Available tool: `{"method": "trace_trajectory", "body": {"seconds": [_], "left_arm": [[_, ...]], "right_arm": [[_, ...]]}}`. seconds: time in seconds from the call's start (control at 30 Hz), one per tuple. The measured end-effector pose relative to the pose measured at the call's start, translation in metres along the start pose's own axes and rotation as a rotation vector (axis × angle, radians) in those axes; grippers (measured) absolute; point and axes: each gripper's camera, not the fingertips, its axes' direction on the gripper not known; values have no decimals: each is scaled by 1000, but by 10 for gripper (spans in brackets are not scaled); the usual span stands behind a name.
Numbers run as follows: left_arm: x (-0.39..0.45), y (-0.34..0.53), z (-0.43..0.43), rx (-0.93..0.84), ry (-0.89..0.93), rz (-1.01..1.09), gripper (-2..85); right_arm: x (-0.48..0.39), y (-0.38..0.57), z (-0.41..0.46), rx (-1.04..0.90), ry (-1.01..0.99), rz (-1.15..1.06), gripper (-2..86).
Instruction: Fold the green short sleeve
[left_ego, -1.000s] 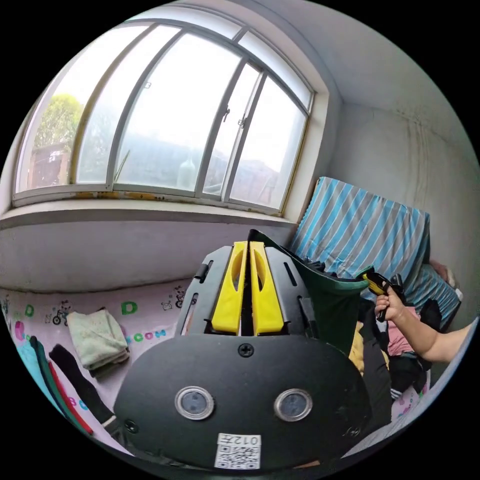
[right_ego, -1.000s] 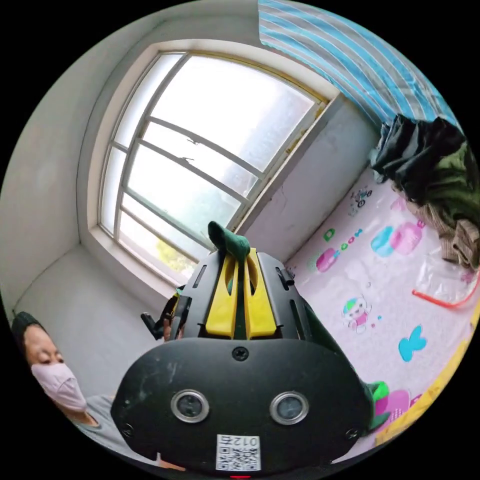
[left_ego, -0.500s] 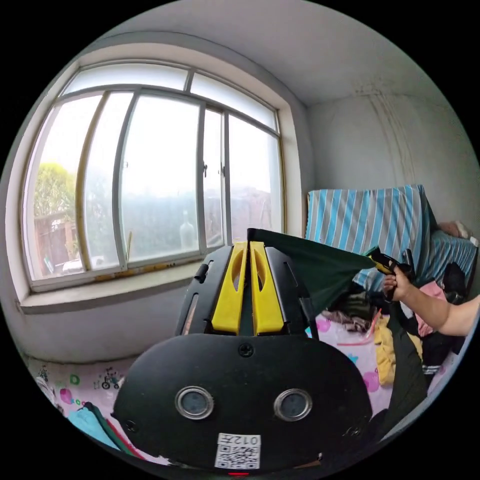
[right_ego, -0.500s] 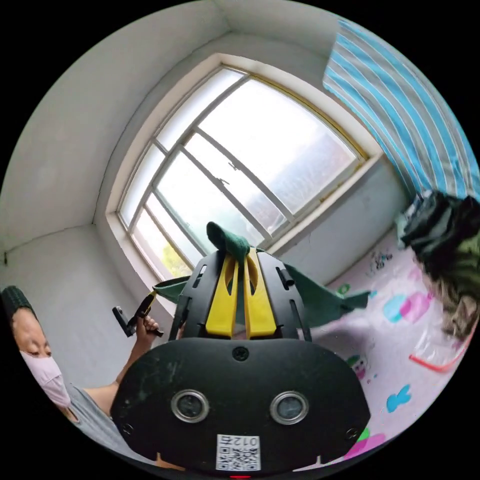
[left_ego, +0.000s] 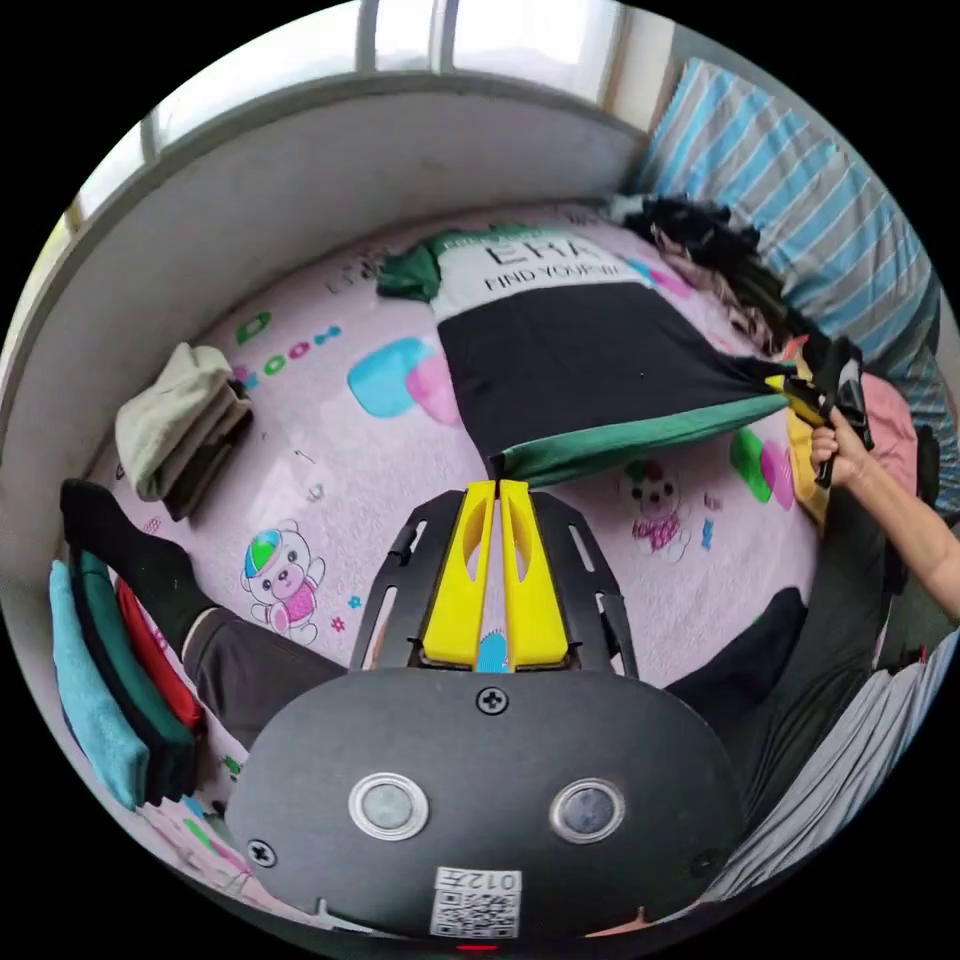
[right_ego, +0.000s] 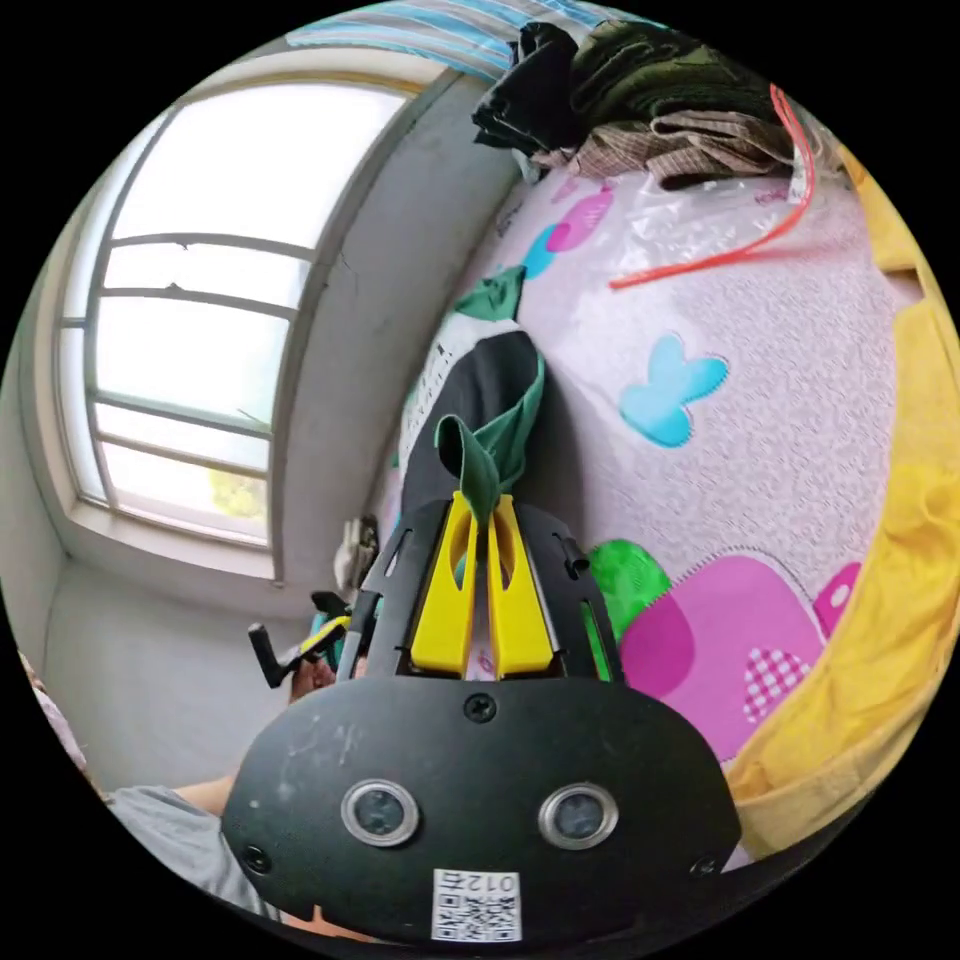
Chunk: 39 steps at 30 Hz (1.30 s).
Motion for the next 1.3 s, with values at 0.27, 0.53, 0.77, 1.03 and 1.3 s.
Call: {"method": "trace_trajectory", "body": {"seconds": [0.27, 0.53, 0.77, 1.03, 1.3], "left_arm": [[58, -57, 67, -258, 11, 159, 0], [96, -83, 88, -378, 76, 239, 2], [106, -103, 75, -287, 62, 188, 5], [159, -178, 124, -265, -7, 226, 7], [195, -204, 199, -515, 49, 294, 7]], "right_arm": [[-11, 17, 49, -139, 188, 62, 1], [-55, 13, 70, -323, 432, 24, 43], [-114, 6, 66, -334, 562, -155, 32], [-151, -6, 134, -345, 617, -249, 2], [-179, -3, 207, -541, 719, -329, -8]]}}
